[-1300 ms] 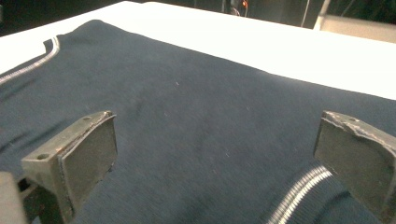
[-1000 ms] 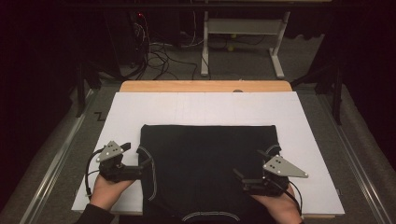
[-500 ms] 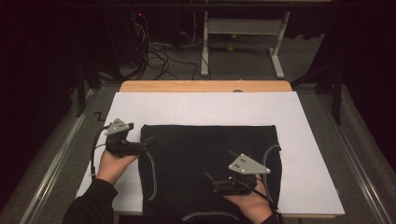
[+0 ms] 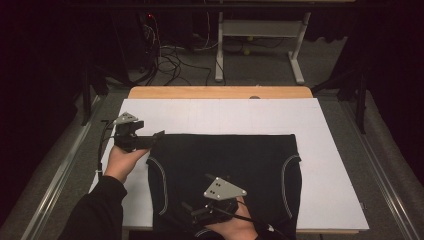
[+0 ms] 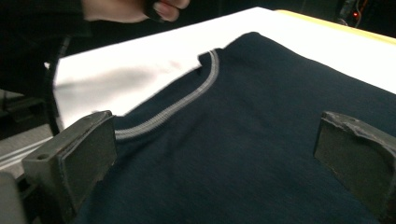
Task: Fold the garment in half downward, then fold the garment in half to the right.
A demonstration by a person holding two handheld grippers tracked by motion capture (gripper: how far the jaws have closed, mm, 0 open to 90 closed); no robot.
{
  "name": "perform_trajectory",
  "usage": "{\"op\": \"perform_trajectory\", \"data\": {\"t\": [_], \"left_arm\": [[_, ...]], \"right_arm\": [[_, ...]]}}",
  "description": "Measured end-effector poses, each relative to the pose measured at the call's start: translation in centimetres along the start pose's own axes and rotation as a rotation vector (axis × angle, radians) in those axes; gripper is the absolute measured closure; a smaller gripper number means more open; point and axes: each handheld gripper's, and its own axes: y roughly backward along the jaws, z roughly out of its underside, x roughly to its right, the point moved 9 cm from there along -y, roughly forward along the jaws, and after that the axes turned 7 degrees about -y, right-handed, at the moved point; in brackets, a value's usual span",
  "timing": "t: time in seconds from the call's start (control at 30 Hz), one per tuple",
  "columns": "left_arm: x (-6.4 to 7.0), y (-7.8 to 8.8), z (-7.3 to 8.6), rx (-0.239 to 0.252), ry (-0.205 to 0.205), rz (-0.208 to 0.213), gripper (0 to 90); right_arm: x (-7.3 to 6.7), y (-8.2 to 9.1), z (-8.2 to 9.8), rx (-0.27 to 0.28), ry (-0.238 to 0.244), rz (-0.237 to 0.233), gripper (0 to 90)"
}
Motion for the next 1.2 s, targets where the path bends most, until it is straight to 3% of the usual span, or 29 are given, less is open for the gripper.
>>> {"op": "perform_trajectory", "data": {"t": [0.13, 0.23, 0.57, 0.77, 0.83, 0.87, 0.93, 1.03, 1.13, 1.2], "left_arm": [[-0.9, -0.9, 0.6, -0.019, 0.032, 0.001, 1.4], [-1.5, -1.7, 1.3, -0.04, 0.029, -0.008, 1.4], [-2.5, -4.0, 3.5, -0.076, 0.082, -0.011, 3.5], [-2.8, -5.4, 5.4, -0.168, 0.112, -0.017, 9.4], [-2.7, -5.8, 5.9, -0.204, 0.102, -0.027, 14.2], [-2.6, -5.9, 5.8, -0.201, 0.098, -0.029, 15.6], [-2.4, -5.9, 5.8, -0.204, 0.078, -0.03, 27.5], [-2.2, -5.8, 6.0, -0.217, 0.051, -0.054, 32.6], [-2.4, -5.5, 6.2, -0.189, 0.104, -0.08, 44.0], [-2.2, -5.3, 6.4, -0.18, 0.112, -0.066, 52.6]], "right_arm": [[-1.0, -0.3, 0.0, -0.009, 0.004, -0.018, 0.3], [-1.6, -0.5, 0.2, -0.019, 0.007, -0.03, 0.3], [-2.0, -1.1, 0.2, -0.032, 0.011, -0.034, 0.3], [-2.1, -1.0, 0.4, -0.037, 0.014, -0.028, 0.3], [-2.2, -0.9, 0.5, -0.042, 0.014, -0.029, 0.3], [-2.2, -1.0, 0.5, -0.045, 0.013, -0.029, 0.3], [-2.2, -1.0, 0.6, -0.044, 0.008, -0.033, 0.3], [-2.5, -1.3, 0.8, -0.053, 0.002, -0.04, 0.3], [-2.8, -1.6, 1.0, -0.066, 0.002, -0.051, 0.3], [-3.0, -1.8, 1.2, -0.071, 0.0, -0.06, 0.3]]}}
